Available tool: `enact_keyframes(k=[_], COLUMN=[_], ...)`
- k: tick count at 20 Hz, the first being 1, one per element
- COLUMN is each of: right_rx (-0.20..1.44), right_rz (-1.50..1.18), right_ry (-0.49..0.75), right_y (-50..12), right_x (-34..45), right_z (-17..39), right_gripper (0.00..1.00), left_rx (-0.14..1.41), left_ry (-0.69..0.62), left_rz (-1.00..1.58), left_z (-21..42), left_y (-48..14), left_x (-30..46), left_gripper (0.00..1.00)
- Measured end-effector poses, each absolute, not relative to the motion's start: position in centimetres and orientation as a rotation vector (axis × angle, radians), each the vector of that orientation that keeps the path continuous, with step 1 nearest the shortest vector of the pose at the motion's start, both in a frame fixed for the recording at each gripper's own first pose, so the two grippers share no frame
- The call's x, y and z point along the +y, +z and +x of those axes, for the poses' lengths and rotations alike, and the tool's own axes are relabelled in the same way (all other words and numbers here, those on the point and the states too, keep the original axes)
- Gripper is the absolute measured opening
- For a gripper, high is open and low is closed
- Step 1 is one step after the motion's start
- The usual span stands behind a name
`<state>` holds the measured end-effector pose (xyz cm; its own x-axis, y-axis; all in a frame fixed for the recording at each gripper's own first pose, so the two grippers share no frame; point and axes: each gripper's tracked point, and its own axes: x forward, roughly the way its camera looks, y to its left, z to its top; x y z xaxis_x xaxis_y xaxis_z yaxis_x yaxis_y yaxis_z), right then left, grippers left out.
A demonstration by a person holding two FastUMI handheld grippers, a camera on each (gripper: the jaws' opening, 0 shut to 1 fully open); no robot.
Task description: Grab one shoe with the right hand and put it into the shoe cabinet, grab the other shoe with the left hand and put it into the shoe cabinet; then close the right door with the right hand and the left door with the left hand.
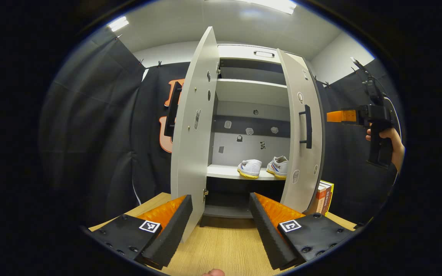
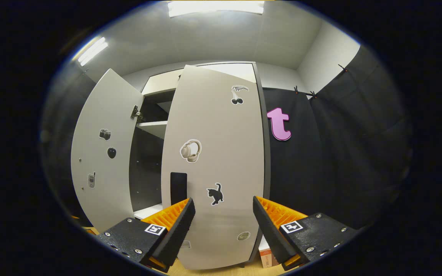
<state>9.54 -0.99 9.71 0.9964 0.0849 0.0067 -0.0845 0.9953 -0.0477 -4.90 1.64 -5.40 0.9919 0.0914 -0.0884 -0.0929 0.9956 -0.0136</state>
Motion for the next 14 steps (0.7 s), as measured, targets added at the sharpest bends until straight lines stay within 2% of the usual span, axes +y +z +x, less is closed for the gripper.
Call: enact_keyframes(k=[2,3,4,7,8,9,10,14], right_rx=[-0.02,-0.026,-0.031,-0.022,-0.026,-0.028,-0.028,0.019], right_rz=[-0.033,-0.034,-0.037,-0.028,-0.017,-0.012,-0.016,-0.001], right_ry=[0.076,0.068,0.059,0.055,0.065,0.07,0.073,0.038], right_y=[9.6,9.3,9.0,7.2,6.7,6.0,5.0,1.0], right_x=[-1.0,-1.2,-1.4,-1.1,-0.8,-0.4,-0.3,0.1], right_z=[7.6,6.7,5.9,3.2,2.2,1.2,0.2,-3.3], right_gripper=[0.93,0.97,0.93,0.93,0.93,0.97,0.93,0.93], left_rx=[0.09,0.089,0.089,0.087,0.087,0.089,0.091,0.087], left_ry=[0.079,0.073,0.066,0.042,0.034,0.027,0.022,0.029], left_rz=[-0.024,-0.025,-0.025,-0.032,-0.037,-0.043,-0.049,-0.067], left_z=[-4.8,-4.8,-4.6,-4.5,-4.5,-4.4,-4.5,-4.8], left_y=[-5.4,-5.3,-5.3,-5.0,-5.0,-5.0,-5.0,-4.7], left_x=[1.1,0.8,0.4,-0.6,-1.1,-1.4,-1.7,-1.8], left_gripper=[0.94,0.97,0.94,0.94,0.99,0.94,0.94,0.97])
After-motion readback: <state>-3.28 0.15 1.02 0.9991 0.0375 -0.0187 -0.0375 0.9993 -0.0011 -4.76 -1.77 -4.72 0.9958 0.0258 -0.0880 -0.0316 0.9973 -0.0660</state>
